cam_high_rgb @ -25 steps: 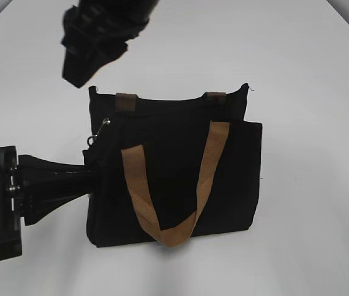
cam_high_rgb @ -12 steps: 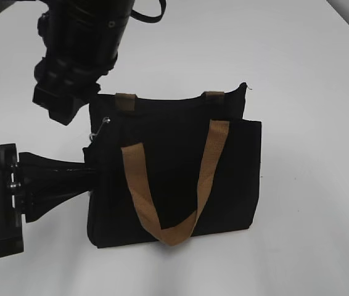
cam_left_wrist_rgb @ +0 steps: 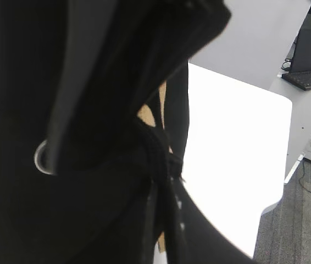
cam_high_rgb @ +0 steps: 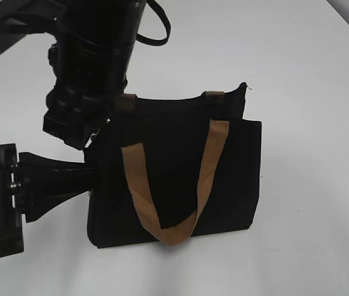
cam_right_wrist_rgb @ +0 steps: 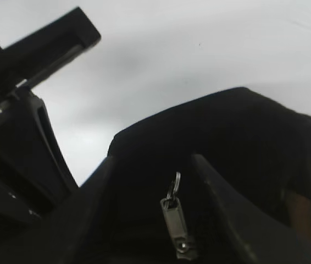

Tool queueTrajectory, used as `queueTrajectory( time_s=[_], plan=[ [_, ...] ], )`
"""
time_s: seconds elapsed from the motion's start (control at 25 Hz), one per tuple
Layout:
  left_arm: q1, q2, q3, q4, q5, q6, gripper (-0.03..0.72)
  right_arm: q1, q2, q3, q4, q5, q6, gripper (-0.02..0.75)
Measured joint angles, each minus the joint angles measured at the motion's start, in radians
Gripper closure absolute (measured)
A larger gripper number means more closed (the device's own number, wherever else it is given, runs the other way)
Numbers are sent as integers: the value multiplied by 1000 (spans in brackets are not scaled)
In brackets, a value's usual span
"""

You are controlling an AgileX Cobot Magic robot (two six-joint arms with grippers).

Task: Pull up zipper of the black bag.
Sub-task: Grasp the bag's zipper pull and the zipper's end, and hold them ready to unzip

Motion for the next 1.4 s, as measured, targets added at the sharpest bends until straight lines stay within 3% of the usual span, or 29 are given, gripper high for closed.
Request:
queueTrajectory(
  time_s=[0.36, 1.04, 1.12, 1.32, 1.4],
  plan=[
    [-1, 0, 0, 0, 0, -1, 680, 0, 0, 13, -92, 1, 19, 408],
    [-1, 0, 0, 0, 0, -1, 680, 0, 19, 13, -95, 0, 15, 413],
    [-1, 0, 0, 0, 0, -1, 680, 0, 19, 13, -95, 0, 2, 457],
    [-1, 0, 0, 0, 0, -1, 680, 0, 19, 13, -95, 0, -54, 717],
    [-1, 0, 0, 0, 0, -1, 680, 0, 16, 13, -95, 0, -61, 738]
  ],
)
